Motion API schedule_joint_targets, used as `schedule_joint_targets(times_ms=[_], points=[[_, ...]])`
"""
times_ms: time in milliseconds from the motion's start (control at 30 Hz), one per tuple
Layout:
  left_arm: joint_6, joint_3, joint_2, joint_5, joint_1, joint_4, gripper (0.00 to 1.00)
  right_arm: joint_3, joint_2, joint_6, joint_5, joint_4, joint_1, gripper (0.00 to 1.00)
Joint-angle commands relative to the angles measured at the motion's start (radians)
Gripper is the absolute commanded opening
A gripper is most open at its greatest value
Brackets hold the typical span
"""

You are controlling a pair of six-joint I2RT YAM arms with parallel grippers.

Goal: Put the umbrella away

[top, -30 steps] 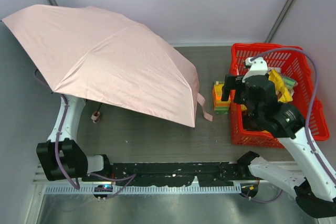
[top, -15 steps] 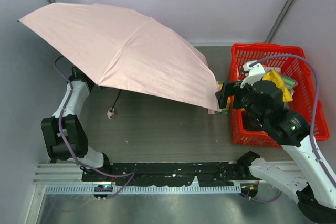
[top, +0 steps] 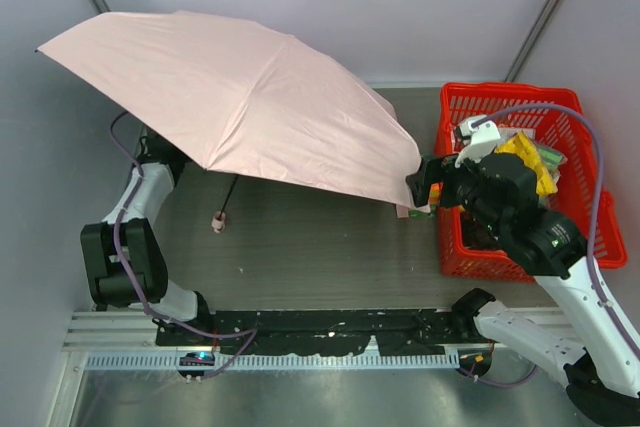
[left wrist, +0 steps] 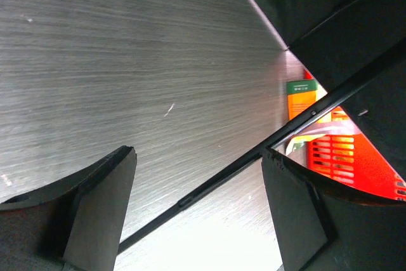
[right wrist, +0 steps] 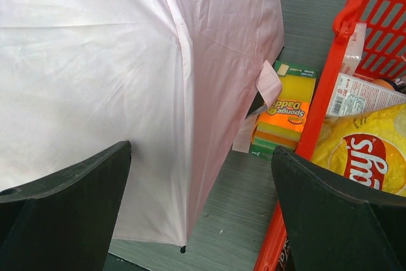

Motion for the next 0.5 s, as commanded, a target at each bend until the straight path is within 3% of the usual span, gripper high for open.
schedule_joint_targets(times_ms=[0, 167, 367, 467], points=[[-0.095, -0.001, 0.021, 0.125, -0.018, 0.161, 0.84, -0.006, 0.013, 0.01, -0.029, 0.053, -0.004, 0.96], [-0.259, -0.093, 0.017, 0.25, -0.06, 0.501, 0.79, 0.0, 0.024, 0.02, -0.044, 0.051, -0.004, 0.95], [-0.267, -0.094, 0.046, 0.255, -0.133, 0.512, 0.75, 0.002, 0.02, 0.03, -0.055, 0.05, -0.004, 0.95], [-0.273, -0.106, 0.021, 0.254, -0.149, 0.522, 0.6, 0.003, 0.02, 0.038, -0.06, 0.047, -0.004, 0.95]])
